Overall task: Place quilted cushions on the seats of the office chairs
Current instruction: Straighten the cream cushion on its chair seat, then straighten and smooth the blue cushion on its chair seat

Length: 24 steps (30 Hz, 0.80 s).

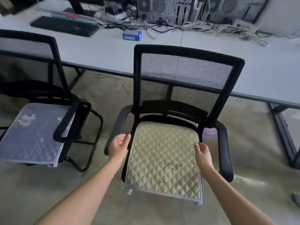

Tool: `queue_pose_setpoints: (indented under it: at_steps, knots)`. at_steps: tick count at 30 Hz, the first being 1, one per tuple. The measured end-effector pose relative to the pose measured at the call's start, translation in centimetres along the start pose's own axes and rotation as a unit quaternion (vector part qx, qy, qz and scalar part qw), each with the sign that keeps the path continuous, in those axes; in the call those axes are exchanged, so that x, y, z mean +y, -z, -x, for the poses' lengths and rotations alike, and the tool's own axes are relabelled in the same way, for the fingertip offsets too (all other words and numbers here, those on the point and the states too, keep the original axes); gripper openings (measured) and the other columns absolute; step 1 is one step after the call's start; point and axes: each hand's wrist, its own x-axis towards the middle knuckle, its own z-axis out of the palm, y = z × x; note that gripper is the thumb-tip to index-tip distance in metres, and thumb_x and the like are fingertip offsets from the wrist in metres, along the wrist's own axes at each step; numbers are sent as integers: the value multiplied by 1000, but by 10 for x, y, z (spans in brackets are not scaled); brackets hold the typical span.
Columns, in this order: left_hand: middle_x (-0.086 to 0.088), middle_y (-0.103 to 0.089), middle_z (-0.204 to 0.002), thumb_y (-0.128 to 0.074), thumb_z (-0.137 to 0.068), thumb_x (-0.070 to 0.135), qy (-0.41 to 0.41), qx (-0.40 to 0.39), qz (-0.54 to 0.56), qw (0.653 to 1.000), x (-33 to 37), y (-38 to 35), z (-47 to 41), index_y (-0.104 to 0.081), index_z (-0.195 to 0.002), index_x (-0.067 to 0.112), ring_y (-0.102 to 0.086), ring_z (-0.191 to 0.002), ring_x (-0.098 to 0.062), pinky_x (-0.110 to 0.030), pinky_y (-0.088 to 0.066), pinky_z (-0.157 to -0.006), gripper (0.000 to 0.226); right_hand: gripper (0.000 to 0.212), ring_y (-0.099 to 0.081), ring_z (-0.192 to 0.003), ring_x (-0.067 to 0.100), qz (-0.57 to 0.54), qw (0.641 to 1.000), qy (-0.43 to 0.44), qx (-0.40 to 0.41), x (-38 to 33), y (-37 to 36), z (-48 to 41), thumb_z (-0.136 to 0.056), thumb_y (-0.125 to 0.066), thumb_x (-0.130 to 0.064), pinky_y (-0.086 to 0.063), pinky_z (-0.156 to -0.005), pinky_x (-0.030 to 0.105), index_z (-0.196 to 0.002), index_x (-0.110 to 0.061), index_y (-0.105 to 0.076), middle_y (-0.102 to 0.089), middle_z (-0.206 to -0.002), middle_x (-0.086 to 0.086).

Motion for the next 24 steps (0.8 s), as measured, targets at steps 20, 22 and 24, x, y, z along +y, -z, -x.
queue_pose_setpoints:
  at_steps: [20,22,24]
  knots:
    - [-8,-66,-103,-63,-83,38,-8,109,40,993,22,293,-57,-63,-105,7,-57,-89,-15,-27,-42,-79,38,40,-53,-101,19,-2,994,63,-85,-147,-217,159,-94,-45,-35,-40,-86,32,-126,-9,-49,-56,-112,5]
    - [-2,-65,-96,-61,-83,44,1,119,23,993,10,341,-69,-63,-105,10,-57,-87,-15,-30,-43,-79,41,38,-52,-100,16,-8,993,72,-93,-158,-256,180,-95,-46,-32,-38,-85,28,-124,-8,-50,-56,-110,4]
    - [2,-63,-90,-60,-82,47,3,129,12,992,-1,382,-80,-63,-106,13,-58,-88,-16,-31,-44,-79,43,36,-52,-97,16,-11,993,72,-97,-166,-292,199,-94,-47,-32,-37,-82,28,-121,-8,-51,-56,-108,3]
